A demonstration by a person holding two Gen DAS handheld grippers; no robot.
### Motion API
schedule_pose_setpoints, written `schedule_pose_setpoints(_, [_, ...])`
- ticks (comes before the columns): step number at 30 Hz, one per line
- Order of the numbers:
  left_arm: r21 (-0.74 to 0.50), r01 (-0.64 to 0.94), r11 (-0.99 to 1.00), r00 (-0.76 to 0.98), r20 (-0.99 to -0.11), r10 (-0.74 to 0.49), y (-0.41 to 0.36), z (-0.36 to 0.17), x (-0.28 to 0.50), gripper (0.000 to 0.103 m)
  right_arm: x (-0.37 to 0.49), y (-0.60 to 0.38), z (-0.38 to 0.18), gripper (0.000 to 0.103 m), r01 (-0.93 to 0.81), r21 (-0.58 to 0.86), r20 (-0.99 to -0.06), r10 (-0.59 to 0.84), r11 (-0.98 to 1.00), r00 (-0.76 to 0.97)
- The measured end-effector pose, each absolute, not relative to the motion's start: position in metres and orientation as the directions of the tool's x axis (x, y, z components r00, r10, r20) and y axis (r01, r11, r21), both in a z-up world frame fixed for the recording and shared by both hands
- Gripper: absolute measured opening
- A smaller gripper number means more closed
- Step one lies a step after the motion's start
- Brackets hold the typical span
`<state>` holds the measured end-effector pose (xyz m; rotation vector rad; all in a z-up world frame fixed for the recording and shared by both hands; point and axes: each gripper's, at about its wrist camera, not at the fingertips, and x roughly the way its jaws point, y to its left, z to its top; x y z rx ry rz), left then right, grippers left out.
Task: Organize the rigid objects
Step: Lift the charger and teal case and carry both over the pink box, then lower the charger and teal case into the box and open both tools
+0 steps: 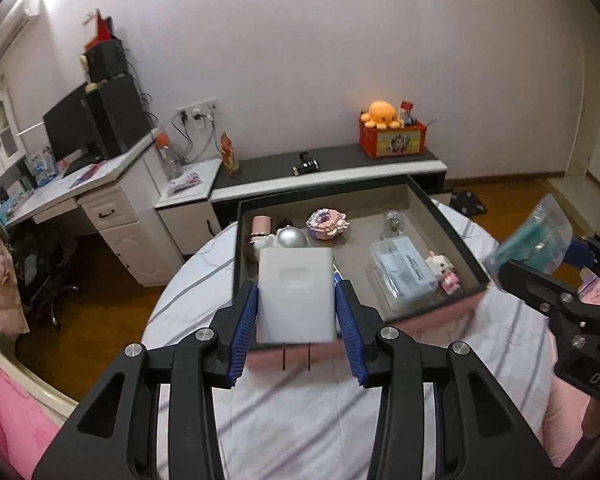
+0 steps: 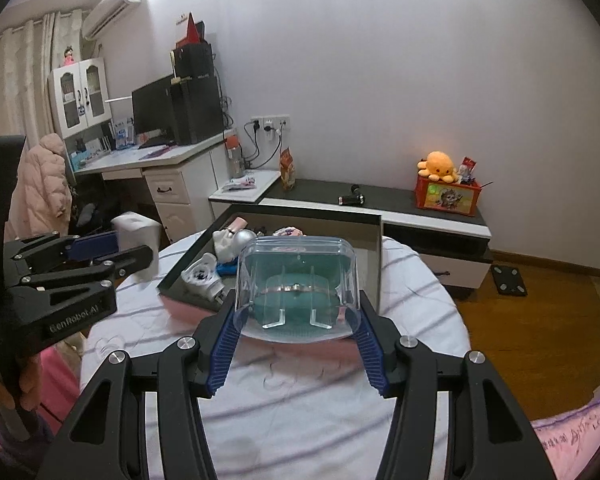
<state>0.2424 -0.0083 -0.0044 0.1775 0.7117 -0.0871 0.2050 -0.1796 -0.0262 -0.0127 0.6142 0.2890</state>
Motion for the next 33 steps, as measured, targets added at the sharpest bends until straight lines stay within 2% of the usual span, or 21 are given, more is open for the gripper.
schedule_pose_setpoints(6, [0.143,0.164,0.976,0.692,-0.721,-0.011,-0.013,-0.030,0.301,0.041,0.273,-0.163,-0.054,0.055,-0.303,0.076,-0.643,0.279,0.950,0.713])
schedule_pose_setpoints(13, [0.126,0.162,0.979,0.628,-0.778,-0.004,-0.010,-0.053,0.328,0.043,0.313,-0.156,-0.082,0.056,-0.314,0.107,-0.704,0.295,0.944,0.647])
schedule_pose_setpoints(14, [0.127,0.154,0.980,0.620,-0.785,0.004,-0.009,-0.056,0.331,0.056,0.315,-0.156,-0.083,0.056,-0.315,0.117,-0.708,0.301,0.942,0.639])
schedule_pose_setpoints(15, [0.122,0.149,0.981,0.612,-0.791,0.005,-0.006,-0.057,0.332,0.075,0.318,-0.156,-0.085,0.056,-0.319,0.128,-0.714,0.310,0.939,0.627])
schedule_pose_setpoints(17, [0.127,0.106,0.986,0.618,-0.785,0.035,0.001,-0.058,0.335,0.088,0.320,-0.159,-0.086,0.075,-0.306,0.125,-0.717,0.299,0.944,0.629])
schedule_pose_setpoints(18, [0.126,0.097,0.987,0.624,-0.781,0.039,0.004,-0.058,0.335,0.090,0.319,-0.161,-0.085,0.083,-0.287,0.114,-0.713,0.280,0.951,0.643])
schedule_pose_setpoints(19, [0.122,0.093,0.988,0.624,-0.780,0.037,0.007,-0.059,0.335,0.090,0.319,-0.164,-0.083,0.087,-0.274,0.111,-0.704,0.270,0.955,0.657])
schedule_pose_setpoints(33, [0.129,0.062,0.990,0.612,-0.789,0.064,0.022,-0.063,0.335,0.093,0.317,-0.160,-0.074,0.088,-0.297,0.120,-0.709,0.291,0.947,0.642])
